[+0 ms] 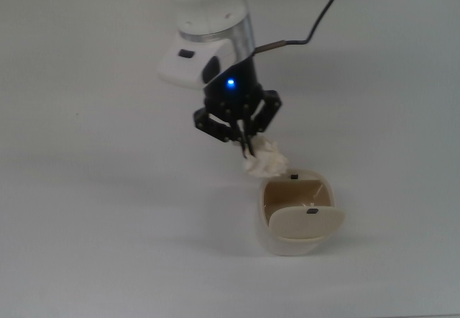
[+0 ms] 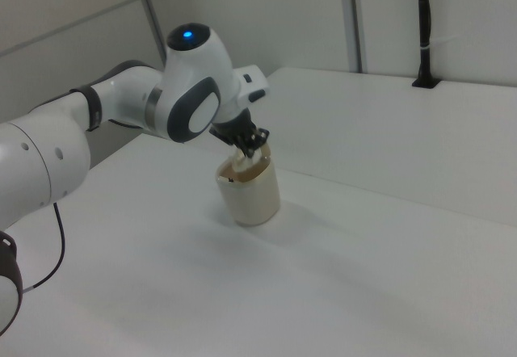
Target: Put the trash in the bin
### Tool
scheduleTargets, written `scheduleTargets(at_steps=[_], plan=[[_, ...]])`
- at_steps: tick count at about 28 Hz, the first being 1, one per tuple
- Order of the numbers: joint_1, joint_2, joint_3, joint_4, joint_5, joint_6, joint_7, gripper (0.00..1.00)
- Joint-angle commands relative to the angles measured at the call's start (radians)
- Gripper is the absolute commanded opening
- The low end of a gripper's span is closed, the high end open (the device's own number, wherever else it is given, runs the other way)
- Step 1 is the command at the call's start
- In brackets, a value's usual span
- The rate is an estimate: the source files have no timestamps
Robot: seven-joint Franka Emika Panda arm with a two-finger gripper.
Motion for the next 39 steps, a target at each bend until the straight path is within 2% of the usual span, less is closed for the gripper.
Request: scheduleTargets(at_steps=[1,6,8,9,10,11,12,13,14,15,16,21,26,27,35,39], plan=[[0.052,0.053,0.018,-0.007,0.005,0.161,0.041,0.0],[0.083,0.087,0.017,-0.009,-0.006,0.249,0.055,0.0],[0.083,0.087,0.017,-0.009,-0.007,0.249,0.055,0.04],[0.083,0.089,0.017,-0.009,-0.007,0.247,0.055,0.09],[0.083,0.09,0.017,-0.01,-0.007,0.247,0.053,0.22],[0.081,0.101,0.015,-0.01,-0.01,0.247,0.049,0.39],[0.081,0.106,0.015,-0.01,-0.013,0.247,0.047,0.41],[0.083,0.107,0.015,-0.01,-0.021,0.247,0.046,0.5],[0.081,0.113,0.015,-0.01,-0.032,0.247,0.047,0.69],[0.081,0.12,0.014,-0.01,-0.039,0.247,0.052,0.95],[0.081,0.123,0.012,-0.012,-0.061,0.247,0.046,1.0],[0.071,0.11,0.005,-0.012,-0.075,0.232,0.053,1.0],[0.046,0.045,-0.02,-0.009,-0.075,0.048,0.049,1.0],[0.031,0.011,-0.023,-0.007,-0.075,-0.024,0.049,1.0],[-0.025,-0.13,-0.028,0.001,-0.076,-0.342,0.05,1.0],[-0.04,-0.202,-0.057,0.002,-0.078,-0.486,0.05,1.0]])
